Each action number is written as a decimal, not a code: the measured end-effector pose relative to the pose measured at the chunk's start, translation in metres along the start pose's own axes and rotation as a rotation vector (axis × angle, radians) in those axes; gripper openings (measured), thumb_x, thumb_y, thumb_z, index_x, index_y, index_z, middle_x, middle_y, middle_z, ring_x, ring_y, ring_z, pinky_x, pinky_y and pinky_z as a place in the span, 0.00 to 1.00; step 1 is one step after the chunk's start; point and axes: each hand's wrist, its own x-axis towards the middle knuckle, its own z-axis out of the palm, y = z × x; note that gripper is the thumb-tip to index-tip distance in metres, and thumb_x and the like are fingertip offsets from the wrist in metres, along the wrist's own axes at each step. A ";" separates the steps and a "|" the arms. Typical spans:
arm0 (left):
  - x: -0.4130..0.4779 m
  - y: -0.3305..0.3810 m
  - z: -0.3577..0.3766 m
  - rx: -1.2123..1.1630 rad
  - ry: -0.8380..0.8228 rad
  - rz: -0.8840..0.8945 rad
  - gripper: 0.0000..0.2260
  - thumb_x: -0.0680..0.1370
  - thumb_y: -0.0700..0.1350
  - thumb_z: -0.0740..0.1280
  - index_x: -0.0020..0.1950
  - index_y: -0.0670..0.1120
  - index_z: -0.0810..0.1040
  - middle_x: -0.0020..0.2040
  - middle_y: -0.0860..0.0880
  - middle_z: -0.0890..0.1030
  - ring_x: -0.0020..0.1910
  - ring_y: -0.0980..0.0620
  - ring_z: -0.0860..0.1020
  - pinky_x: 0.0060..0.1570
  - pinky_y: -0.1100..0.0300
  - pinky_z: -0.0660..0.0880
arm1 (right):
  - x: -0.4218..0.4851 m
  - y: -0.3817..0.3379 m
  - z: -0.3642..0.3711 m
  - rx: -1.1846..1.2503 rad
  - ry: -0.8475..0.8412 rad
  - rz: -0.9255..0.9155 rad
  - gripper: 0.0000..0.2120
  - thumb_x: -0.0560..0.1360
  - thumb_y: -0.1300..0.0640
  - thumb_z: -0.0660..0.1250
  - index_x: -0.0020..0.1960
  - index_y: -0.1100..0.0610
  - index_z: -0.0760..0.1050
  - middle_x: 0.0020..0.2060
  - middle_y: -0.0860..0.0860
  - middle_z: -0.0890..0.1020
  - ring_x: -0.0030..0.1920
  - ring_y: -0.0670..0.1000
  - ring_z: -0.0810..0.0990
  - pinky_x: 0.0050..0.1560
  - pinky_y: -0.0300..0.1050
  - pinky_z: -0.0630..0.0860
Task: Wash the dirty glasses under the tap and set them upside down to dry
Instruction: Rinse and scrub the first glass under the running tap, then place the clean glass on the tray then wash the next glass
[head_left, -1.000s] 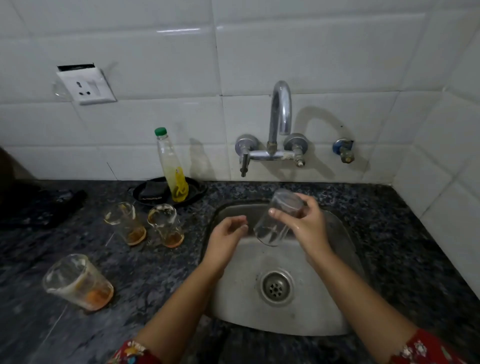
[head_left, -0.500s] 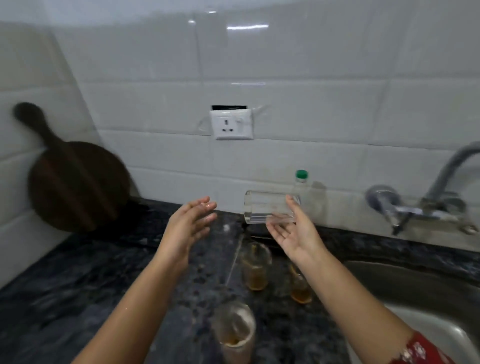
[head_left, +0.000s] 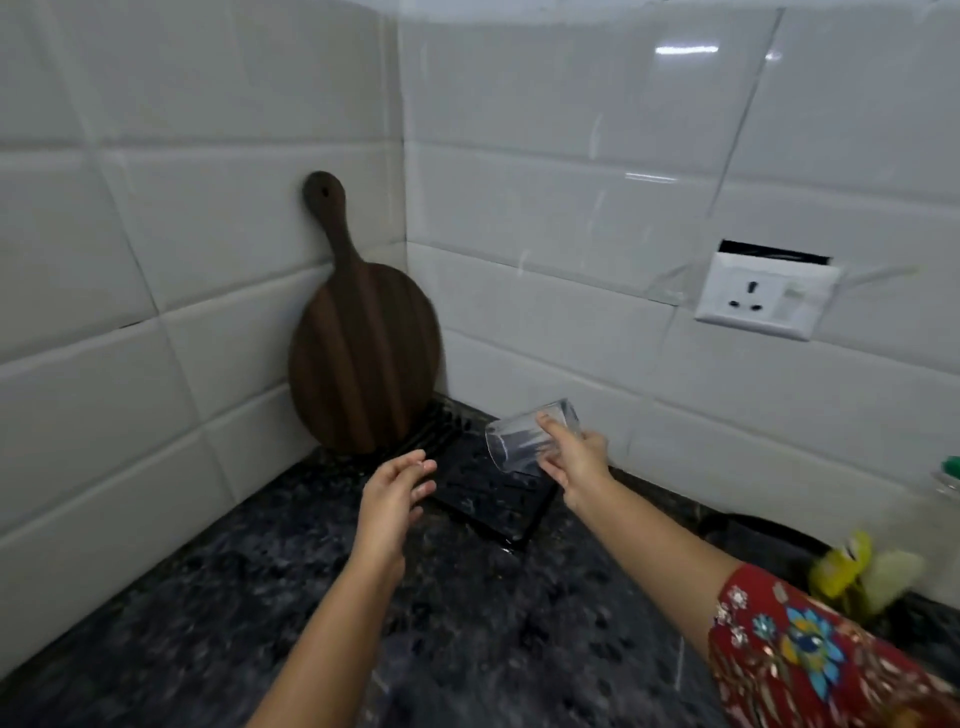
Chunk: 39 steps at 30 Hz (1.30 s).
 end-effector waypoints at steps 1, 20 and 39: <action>0.007 -0.002 -0.003 -0.005 0.010 -0.002 0.08 0.82 0.44 0.62 0.59 0.49 0.77 0.52 0.53 0.82 0.48 0.55 0.79 0.58 0.55 0.70 | 0.011 0.004 0.010 -0.073 0.020 -0.046 0.21 0.68 0.54 0.76 0.49 0.57 0.64 0.58 0.55 0.76 0.46 0.53 0.78 0.43 0.46 0.79; 0.057 -0.042 0.000 0.026 0.020 -0.073 0.09 0.81 0.46 0.63 0.59 0.49 0.77 0.52 0.53 0.82 0.52 0.55 0.80 0.58 0.55 0.70 | 0.084 0.033 0.065 -0.876 -0.138 -0.455 0.33 0.64 0.56 0.79 0.63 0.61 0.67 0.56 0.56 0.79 0.53 0.52 0.76 0.46 0.36 0.67; -0.010 -0.018 0.046 0.007 -0.097 0.091 0.09 0.81 0.43 0.63 0.60 0.47 0.77 0.50 0.53 0.83 0.46 0.57 0.80 0.45 0.63 0.71 | -0.024 -0.028 -0.011 -0.544 -0.314 -0.102 0.05 0.77 0.56 0.64 0.43 0.52 0.75 0.39 0.47 0.81 0.39 0.47 0.79 0.42 0.38 0.74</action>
